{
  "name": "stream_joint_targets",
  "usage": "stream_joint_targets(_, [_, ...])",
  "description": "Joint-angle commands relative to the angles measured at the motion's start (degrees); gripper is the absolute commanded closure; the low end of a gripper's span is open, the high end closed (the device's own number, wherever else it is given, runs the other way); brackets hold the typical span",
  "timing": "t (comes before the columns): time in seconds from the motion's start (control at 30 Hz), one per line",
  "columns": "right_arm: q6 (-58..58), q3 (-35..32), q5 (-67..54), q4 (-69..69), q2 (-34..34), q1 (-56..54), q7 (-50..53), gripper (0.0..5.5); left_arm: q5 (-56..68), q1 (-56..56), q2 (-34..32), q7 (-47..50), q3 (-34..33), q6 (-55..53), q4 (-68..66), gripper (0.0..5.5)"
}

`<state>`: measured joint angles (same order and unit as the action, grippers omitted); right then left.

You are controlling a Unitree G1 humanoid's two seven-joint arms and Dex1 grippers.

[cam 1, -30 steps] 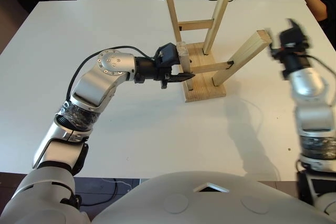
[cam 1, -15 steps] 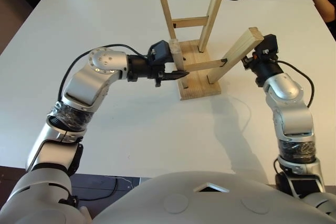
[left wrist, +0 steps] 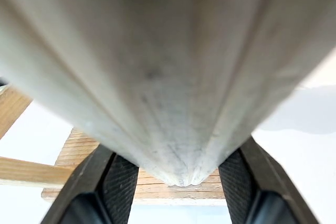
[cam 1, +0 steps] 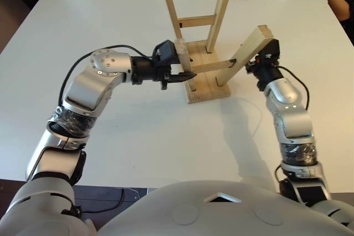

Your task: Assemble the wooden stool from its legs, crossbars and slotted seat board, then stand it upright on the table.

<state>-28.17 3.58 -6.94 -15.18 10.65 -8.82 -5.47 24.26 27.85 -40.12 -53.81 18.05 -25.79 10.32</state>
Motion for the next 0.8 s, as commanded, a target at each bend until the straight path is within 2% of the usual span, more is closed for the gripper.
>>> stream_joint_targets(0.03, [-14.6,5.3,-15.9,-18.3,-6.7,-4.3,-4.8,2.8,-6.5,-2.1,0.8,-0.7,8.0,-4.8,-1.9,3.47])
stream_joint_targets(0.17, [-12.9,2.3,-10.0,-14.3,-0.9,-2.3,-6.3,2.8,-4.1,-2.5,1.5,-0.4,7.5,-6.5,0.9,3.47])
stream_joint_targets(0.27, [-9.9,2.7,-6.3,-12.0,2.8,-0.6,-7.5,2.8,-2.6,-3.6,0.4,-1.5,7.1,-7.7,3.7,3.47])
stream_joint_targets(0.3, [-8.7,2.7,-5.1,-11.1,4.1,0.1,-8.1,2.8,-1.8,-3.9,0.2,-1.7,6.7,-8.2,4.5,3.1])
stream_joint_targets(0.5, [-0.6,6.2,5.7,-5.3,13.4,3.0,-10.4,2.8,-0.8,-5.1,3.0,0.2,4.7,-9.9,8.3,2.45])
stream_joint_targets(0.63, [2.4,7.3,8.4,-2.3,13.9,2.4,-11.3,2.8,-0.5,-7.7,4.1,-0.8,6.0,-9.7,12.9,2.45])
stream_joint_targets(0.8, [3.8,5.4,9.7,1.0,15.3,3.2,-11.5,2.8,-2.8,-10.6,3.3,-0.6,6.5,-8.0,14.4,2.45])
